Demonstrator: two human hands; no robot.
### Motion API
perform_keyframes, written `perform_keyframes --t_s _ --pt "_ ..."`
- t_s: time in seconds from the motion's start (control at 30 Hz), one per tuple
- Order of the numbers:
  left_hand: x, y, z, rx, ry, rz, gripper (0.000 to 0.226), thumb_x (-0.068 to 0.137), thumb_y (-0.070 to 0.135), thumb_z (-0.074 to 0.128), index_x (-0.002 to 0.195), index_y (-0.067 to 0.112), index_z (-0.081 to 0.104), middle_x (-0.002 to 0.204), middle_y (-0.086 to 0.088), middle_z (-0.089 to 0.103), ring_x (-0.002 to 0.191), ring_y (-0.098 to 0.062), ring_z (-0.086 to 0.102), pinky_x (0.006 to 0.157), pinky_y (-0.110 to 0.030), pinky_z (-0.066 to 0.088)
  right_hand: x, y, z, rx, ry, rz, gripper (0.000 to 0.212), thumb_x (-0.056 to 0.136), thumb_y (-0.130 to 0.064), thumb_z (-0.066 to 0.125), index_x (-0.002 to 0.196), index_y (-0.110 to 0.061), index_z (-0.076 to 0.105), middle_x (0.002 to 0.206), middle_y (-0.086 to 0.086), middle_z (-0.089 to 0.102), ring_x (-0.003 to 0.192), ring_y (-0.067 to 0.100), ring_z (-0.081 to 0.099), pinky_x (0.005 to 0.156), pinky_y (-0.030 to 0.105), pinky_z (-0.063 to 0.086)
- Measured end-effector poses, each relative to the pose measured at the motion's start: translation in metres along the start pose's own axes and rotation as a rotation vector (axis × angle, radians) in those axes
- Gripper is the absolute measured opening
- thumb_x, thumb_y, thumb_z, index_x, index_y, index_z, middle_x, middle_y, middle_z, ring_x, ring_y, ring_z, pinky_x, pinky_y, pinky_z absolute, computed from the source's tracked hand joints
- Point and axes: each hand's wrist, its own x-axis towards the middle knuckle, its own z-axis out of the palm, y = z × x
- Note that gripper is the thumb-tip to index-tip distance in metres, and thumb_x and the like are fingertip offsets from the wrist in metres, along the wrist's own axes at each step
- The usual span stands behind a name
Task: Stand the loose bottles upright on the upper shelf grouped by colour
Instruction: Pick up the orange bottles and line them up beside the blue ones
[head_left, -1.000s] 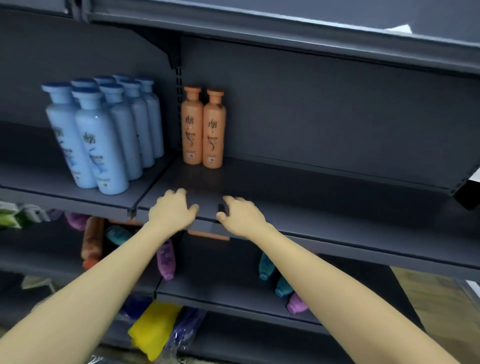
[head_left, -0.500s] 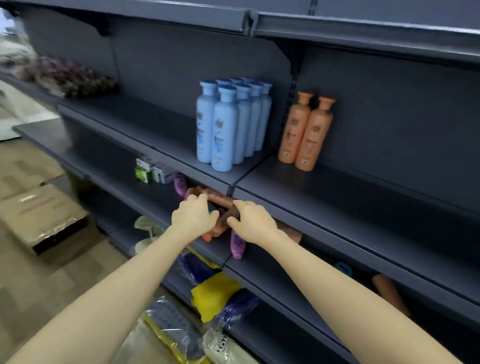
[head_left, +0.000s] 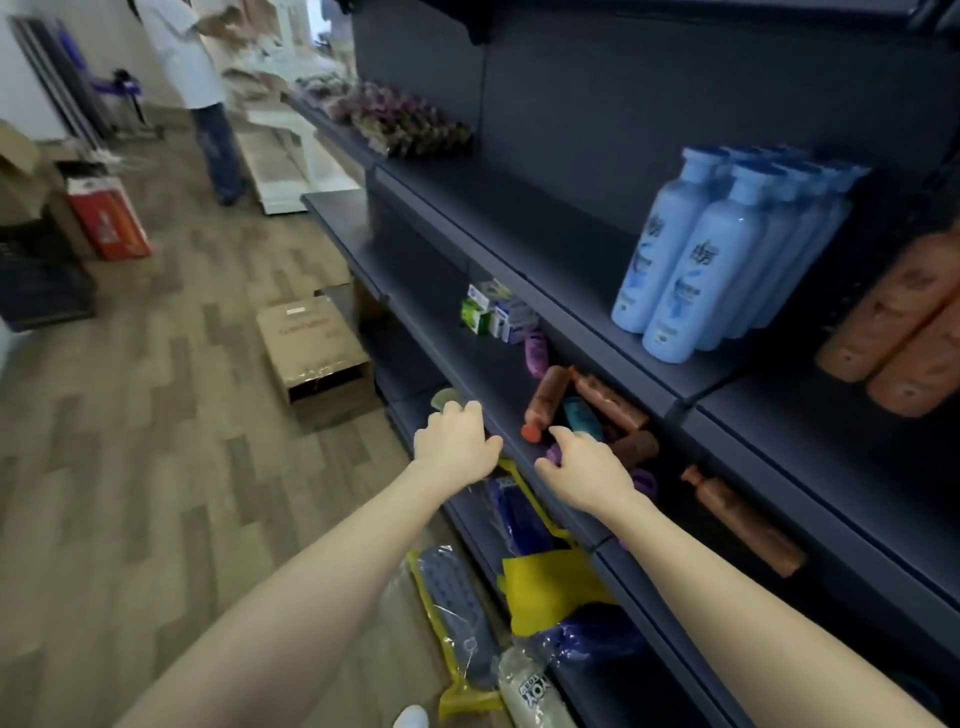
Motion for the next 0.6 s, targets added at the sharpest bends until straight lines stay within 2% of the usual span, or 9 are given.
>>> perform_keyframes --t_s 0.17,0.3,0.6 --pt "0.026 -0.016 0.002 -0.018 -0.028 -0.036 0.045 0.093 0.04 0.044 0.128 0.011 0.042 0.13 -0.013 0.045 0.118 -0.034 0.045 0.09 -0.044 0.041 0.037 -0.007 0.015 -0.011 -0.056 -0.007 0.058 0.094 -0.039 0.047 0.145 -0.016 0.031 0.134 0.011 0.047 0.123 0.034 0.045 0.099 0.044 0.041" --pt "0.059 -0.026 0.002 -0.026 -0.057 -0.048 0.043 0.093 0.04 0.044 0.127 0.013 0.043 0.129 -0.012 0.045 0.118 -0.032 0.045 0.091 -0.044 0.042 0.075 -0.012 0.022 -0.019 -0.085 0.018 0.059 0.094 -0.04 0.046 0.146 -0.016 0.03 0.139 0.011 0.044 0.126 0.034 0.043 0.101 0.043 0.04" --pt "0.16 -0.039 0.002 -0.03 -0.121 -0.004 0.041 0.093 0.04 0.044 0.125 0.014 0.044 0.128 -0.011 0.045 0.118 -0.032 0.044 0.093 -0.046 0.043 0.157 -0.017 0.03 -0.009 -0.104 0.114 0.053 0.094 -0.041 0.046 0.14 -0.015 0.037 0.137 0.011 0.046 0.123 0.033 0.045 0.097 0.041 0.043"
